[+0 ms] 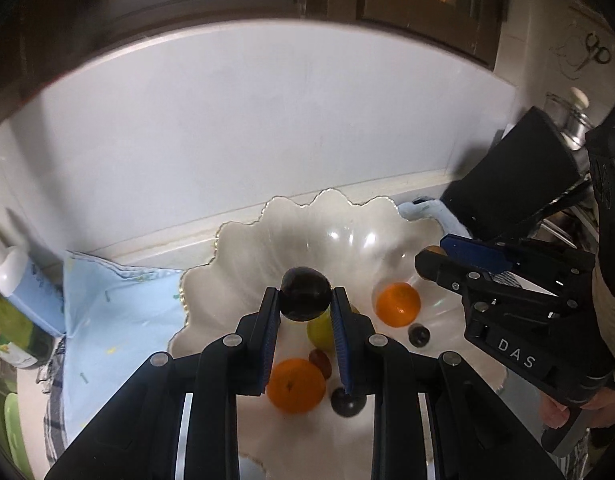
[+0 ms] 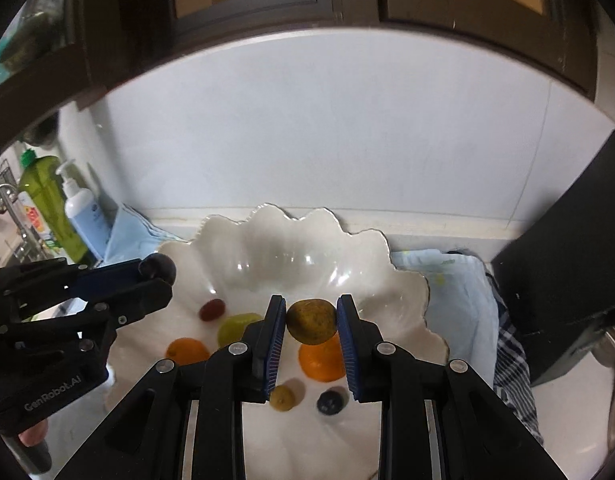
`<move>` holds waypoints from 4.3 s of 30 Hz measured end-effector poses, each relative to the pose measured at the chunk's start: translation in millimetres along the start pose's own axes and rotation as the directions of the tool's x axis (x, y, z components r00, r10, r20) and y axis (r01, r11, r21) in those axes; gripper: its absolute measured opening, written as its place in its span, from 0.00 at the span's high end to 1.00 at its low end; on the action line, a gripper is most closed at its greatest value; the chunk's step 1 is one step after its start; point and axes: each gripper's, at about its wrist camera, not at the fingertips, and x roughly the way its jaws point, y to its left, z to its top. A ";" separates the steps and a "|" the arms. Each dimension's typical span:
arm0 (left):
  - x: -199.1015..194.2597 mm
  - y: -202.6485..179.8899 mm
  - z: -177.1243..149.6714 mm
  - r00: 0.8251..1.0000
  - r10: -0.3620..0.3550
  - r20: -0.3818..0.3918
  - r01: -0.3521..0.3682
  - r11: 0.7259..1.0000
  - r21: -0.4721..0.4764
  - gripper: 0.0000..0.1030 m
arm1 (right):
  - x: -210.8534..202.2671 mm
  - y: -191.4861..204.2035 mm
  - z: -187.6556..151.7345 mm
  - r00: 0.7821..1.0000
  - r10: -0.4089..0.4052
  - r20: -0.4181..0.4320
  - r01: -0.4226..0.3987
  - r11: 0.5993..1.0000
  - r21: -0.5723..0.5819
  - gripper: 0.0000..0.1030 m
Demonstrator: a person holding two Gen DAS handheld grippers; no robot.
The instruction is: Organize fruits
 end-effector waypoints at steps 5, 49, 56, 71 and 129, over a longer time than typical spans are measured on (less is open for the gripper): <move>25.3 -3.3 6.0 0.999 0.005 -0.044 -0.004 1.000 0.012 0.75 | 19.9 -10.0 5.3 0.999 -0.019 -0.037 0.020 1.000 0.003 0.73; -174.5 19.1 -103.5 0.928 0.219 0.301 -0.225 0.974 -0.013 0.01 | -164.2 74.3 -85.5 0.939 -0.216 0.267 0.199 0.976 0.090 0.18; -209.2 15.4 -133.3 0.931 0.178 0.319 -0.189 0.982 0.007 0.00 | -211.6 102.2 -119.1 0.900 -0.296 0.321 0.277 0.955 0.104 0.15; -300.8 -23.1 -213.6 0.898 0.185 0.399 -0.191 0.981 -0.025 0.00 | -306.9 109.6 -187.1 0.888 -0.288 0.357 0.266 0.958 0.110 0.15; -413.4 -88.8 -325.7 0.883 0.148 0.445 -0.180 0.983 0.029 0.00 | -428.0 133.9 -302.1 0.884 -0.270 0.382 0.261 0.962 0.078 0.15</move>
